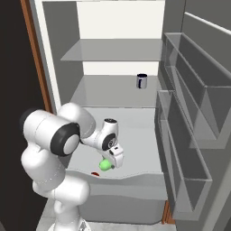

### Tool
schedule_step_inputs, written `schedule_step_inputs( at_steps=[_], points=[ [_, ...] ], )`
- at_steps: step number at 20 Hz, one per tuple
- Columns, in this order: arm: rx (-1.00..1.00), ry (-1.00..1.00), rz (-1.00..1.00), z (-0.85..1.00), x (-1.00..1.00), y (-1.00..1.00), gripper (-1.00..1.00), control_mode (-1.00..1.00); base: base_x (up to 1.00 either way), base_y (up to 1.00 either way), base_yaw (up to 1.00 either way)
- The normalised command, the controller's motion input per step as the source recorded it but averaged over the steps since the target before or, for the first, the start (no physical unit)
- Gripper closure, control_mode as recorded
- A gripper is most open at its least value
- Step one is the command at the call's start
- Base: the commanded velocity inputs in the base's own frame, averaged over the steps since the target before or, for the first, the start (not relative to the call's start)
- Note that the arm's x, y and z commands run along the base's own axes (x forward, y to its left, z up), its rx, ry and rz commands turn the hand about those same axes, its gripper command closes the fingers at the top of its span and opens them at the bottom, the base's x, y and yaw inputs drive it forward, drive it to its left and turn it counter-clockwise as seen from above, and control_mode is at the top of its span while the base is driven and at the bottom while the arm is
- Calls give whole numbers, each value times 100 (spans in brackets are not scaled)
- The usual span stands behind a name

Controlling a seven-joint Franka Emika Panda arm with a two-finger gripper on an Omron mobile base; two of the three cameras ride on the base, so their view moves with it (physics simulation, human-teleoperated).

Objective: Place the tomato and corn inside the fridge drawer. Close the drawer after placing the vegetables.

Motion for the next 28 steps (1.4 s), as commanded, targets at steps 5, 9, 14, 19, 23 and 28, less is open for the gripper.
schedule_step_inputs(
  at_steps=[5,9,14,19,23,28],
  points=[
    [0,0,-5,-2,0,0,-100,-100,0,0,0],
    [0,0,-3,6,0,0,-100,-100,0,0,0],
    [0,-8,-1,56,0,-2,-100,-100,0,0,0],
    [0,-17,-2,91,-13,-27,-100,-100,0,0,0],
    [0,-9,-4,88,-34,-37,-100,-100,0,0,0],
    [0,0,-11,58,-43,-49,-100,-100,0,0,0]
  ],
)
